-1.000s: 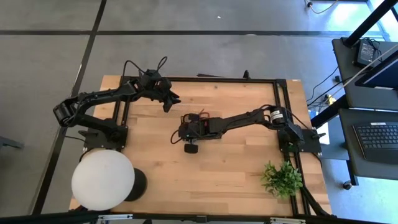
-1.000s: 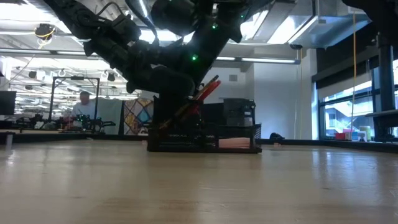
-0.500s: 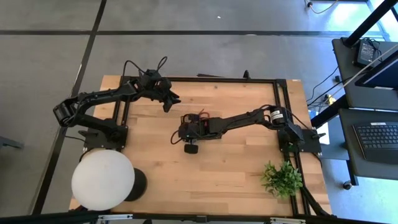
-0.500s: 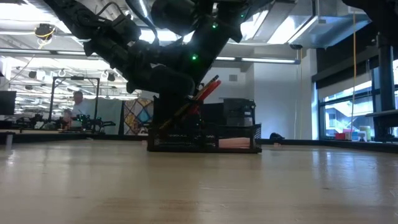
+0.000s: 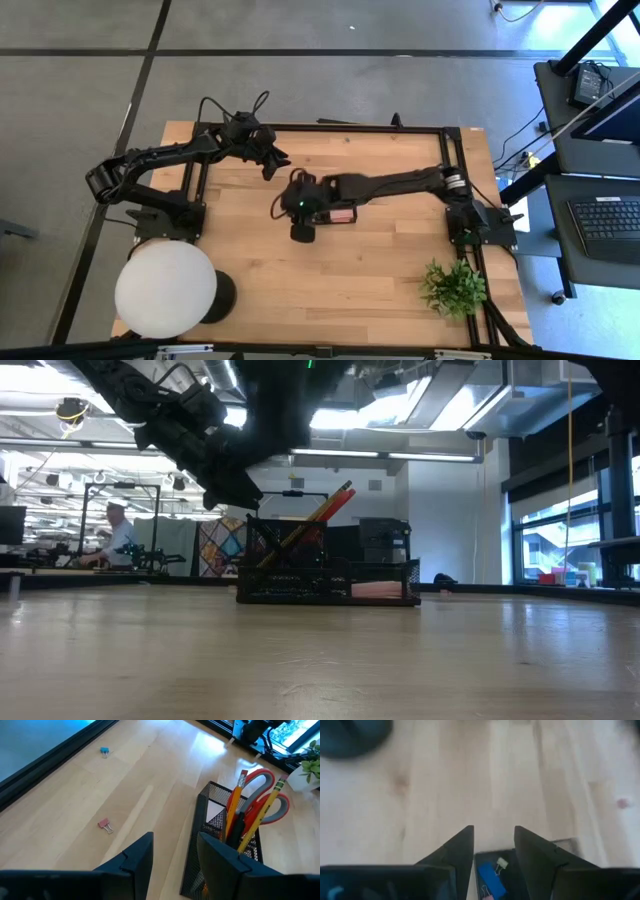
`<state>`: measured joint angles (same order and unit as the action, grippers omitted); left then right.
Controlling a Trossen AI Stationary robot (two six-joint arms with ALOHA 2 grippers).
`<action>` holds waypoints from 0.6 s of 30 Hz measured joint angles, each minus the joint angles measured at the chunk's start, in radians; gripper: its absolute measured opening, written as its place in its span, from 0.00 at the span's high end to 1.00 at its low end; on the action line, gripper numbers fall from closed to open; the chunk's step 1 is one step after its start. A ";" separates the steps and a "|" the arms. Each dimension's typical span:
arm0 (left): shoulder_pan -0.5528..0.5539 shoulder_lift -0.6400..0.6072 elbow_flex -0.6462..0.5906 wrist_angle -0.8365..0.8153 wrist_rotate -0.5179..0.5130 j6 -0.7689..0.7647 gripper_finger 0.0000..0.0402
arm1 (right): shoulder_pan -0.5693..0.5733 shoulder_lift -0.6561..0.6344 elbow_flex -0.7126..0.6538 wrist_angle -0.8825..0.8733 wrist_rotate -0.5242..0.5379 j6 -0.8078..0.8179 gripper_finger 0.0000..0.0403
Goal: Pick and place office supplies into organizer
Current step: Put the pink binder clip into the desk organizer
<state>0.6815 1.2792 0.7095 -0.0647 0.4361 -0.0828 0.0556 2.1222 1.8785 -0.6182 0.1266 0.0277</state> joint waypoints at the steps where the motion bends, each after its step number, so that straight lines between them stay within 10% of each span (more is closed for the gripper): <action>1: 0.000 0.000 0.000 0.000 0.000 -0.001 0.63 | -0.001 -0.014 0.028 -0.025 -0.002 -0.004 0.64; 10: -0.020 0.000 0.000 0.010 0.003 -0.068 0.63 | -0.120 -0.217 0.167 -0.259 -0.001 0.017 0.64; 18: -0.052 -0.001 0.000 0.102 -0.053 -0.104 0.63 | -0.252 -0.452 -0.084 -0.234 0.021 -0.005 0.64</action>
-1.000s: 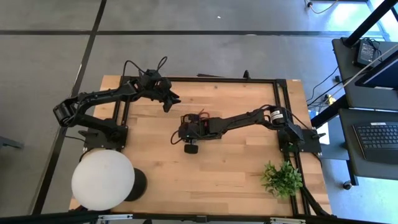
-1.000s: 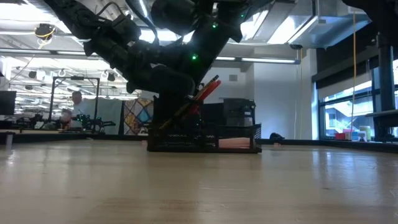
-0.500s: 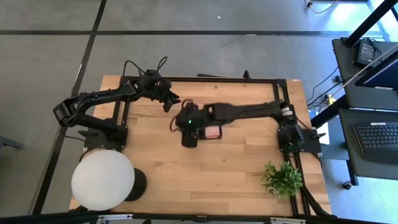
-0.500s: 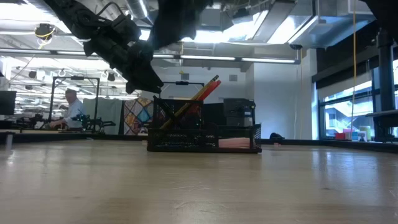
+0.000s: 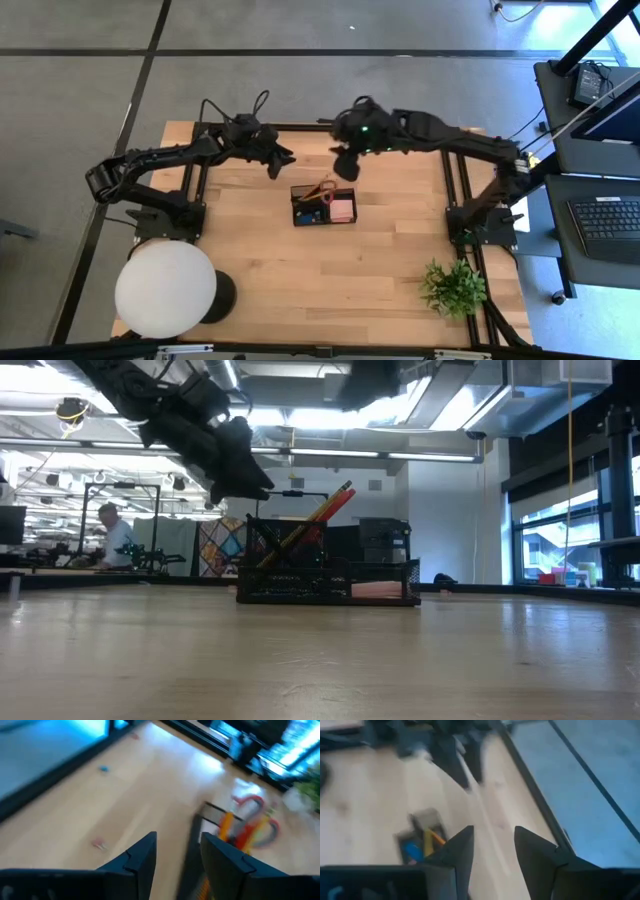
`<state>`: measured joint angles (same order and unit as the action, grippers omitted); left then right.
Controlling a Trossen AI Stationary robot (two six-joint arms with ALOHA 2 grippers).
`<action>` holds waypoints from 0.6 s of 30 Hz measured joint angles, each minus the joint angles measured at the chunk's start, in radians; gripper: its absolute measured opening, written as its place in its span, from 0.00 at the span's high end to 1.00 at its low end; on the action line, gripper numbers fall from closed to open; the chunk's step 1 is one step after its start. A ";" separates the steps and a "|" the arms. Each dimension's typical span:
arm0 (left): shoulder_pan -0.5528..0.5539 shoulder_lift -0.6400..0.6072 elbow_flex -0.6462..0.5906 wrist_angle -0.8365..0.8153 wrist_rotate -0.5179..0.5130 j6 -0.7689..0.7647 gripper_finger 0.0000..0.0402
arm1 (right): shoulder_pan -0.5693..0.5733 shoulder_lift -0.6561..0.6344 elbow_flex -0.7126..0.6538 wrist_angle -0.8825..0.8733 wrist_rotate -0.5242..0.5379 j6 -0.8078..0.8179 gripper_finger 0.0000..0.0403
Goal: Pick and place office supplies into organizer
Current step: Put the pink binder clip into the desk organizer
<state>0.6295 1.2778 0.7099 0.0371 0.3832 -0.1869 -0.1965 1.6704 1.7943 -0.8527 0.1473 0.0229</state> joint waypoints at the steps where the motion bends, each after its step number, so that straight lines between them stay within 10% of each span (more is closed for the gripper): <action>1: -0.007 0.000 0.004 -0.006 -0.055 -0.005 0.63 | -0.018 -0.030 -0.066 0.029 0.006 0.000 0.64; 8: -0.062 0.033 0.175 -0.285 -0.461 -0.045 0.64 | -0.137 -0.228 -0.543 0.388 -0.021 0.067 0.64; 18: 0.002 0.310 0.547 -0.728 -0.563 -0.249 0.64 | -0.209 -0.267 -0.787 0.579 -0.212 0.073 0.64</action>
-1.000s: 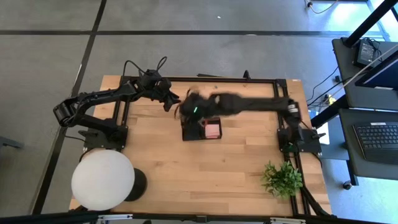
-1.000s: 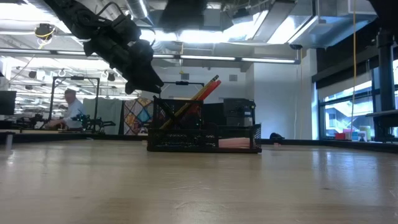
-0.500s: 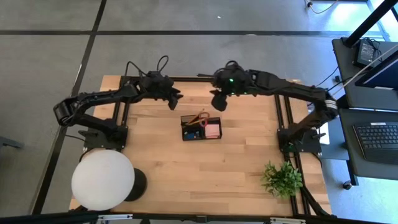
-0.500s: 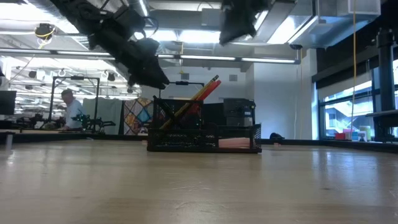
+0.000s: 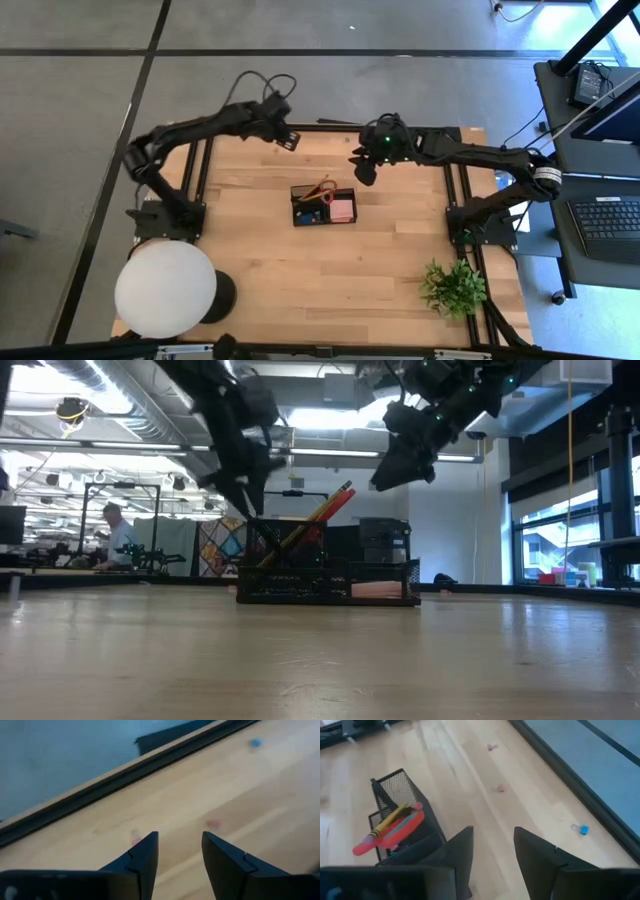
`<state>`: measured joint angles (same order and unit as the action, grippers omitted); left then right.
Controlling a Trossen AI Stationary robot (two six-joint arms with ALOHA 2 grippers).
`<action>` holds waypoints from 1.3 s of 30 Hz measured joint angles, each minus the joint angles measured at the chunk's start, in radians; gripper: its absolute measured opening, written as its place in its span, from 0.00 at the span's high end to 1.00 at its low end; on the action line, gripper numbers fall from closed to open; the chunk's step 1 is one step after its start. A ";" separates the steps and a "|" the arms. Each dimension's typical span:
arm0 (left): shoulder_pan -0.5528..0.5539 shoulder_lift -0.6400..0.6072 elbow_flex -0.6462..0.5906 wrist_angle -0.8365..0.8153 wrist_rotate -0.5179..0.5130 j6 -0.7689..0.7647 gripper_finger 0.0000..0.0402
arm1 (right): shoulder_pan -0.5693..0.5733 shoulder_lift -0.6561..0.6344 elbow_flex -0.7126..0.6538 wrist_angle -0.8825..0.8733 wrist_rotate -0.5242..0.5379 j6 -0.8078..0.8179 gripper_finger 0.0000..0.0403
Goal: Pick and place office supplies into organizer
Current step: Put the pink binder clip into the desk organizer
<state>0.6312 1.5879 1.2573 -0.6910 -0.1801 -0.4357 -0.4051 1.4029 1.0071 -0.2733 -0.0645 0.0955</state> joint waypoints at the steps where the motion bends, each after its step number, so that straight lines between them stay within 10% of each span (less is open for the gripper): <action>1: 0.000 0.034 0.023 -0.024 -0.010 -0.006 0.63 | -0.004 0.000 0.000 0.000 0.000 -0.014 0.64; 14: 0.037 0.305 0.137 -0.178 -0.060 -0.288 0.56 | -0.032 0.000 0.000 -0.007 -0.103 -0.163 0.64; 39: 0.098 0.429 0.137 -0.152 0.000 -0.302 0.56 | -0.056 0.000 0.000 0.007 -0.104 -0.265 0.64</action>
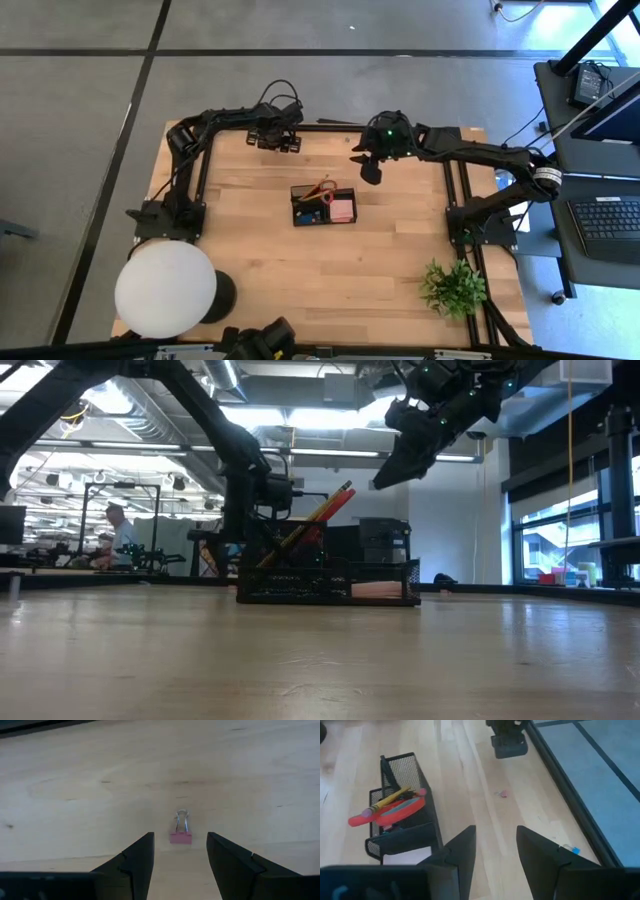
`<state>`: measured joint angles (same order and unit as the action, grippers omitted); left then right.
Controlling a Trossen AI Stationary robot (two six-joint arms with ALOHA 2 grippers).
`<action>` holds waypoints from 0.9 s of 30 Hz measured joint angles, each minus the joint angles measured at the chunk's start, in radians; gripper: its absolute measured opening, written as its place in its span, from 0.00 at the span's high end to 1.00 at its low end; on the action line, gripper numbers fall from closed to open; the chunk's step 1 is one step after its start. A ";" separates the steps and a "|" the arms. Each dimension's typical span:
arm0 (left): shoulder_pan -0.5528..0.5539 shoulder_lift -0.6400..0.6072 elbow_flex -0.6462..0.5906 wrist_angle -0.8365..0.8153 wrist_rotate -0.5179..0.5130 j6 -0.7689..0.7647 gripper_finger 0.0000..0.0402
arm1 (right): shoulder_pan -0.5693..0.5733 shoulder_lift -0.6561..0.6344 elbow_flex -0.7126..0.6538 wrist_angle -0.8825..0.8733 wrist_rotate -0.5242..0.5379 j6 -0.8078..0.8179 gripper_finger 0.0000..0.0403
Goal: Pick and place office supplies into organizer
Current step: Put the pink binder clip into the desk organizer
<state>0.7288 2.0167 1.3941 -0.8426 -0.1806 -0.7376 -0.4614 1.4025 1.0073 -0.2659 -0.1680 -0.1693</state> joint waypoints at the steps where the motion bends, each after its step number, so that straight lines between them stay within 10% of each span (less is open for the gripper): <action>1: 0.000 0.000 0.000 0.004 0.000 0.000 0.57 | -0.005 0.000 0.000 0.001 0.000 0.000 0.64; 27: 0.006 0.030 0.001 0.006 0.053 0.029 0.64 | -0.033 0.000 0.001 0.015 0.000 0.003 0.64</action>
<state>0.7353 2.0464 1.3948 -0.8370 -0.1274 -0.7083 -0.4946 1.4025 1.0080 -0.2508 -0.1684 -0.1661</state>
